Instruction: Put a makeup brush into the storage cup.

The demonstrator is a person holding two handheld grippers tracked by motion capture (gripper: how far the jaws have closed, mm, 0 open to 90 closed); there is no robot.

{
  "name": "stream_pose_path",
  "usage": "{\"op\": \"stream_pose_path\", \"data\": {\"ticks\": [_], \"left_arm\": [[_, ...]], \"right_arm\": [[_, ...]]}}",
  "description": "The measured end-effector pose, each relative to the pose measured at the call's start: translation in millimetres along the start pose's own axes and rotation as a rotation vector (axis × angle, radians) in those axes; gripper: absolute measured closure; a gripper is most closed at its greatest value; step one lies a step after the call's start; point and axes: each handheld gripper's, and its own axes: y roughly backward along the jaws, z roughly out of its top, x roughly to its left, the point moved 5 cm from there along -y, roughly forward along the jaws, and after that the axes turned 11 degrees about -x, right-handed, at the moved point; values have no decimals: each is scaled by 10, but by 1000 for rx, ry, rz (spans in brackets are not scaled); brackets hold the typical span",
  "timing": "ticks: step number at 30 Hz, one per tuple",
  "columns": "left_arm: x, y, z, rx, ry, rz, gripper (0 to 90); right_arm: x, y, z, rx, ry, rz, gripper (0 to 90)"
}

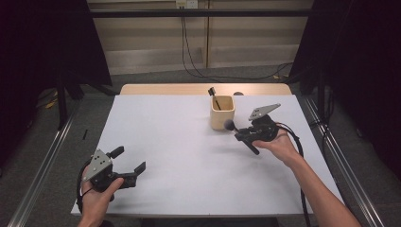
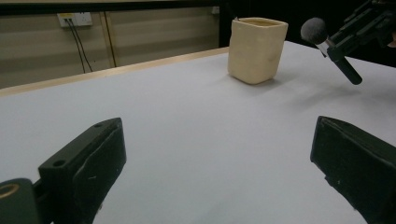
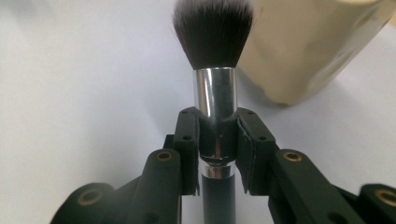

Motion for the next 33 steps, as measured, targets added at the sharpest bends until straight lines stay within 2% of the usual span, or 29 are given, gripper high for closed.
{"op": "stream_pose_path", "data": {"ticks": [7,19,27,33], "left_arm": [[2,4,2,0,-1,0,35],[-2,2,0,1,-3,-2,34],[-17,4,6,-1,-2,-2,35],[-29,11,12,-2,-9,-6,35]], "right_arm": [[44,15,53,-107,-7,-34,721],[51,126,110,-295,-62,-25,721],[52,152,152,-374,-92,-47,721],[42,159,186,-412,-110,-75,721]]}}
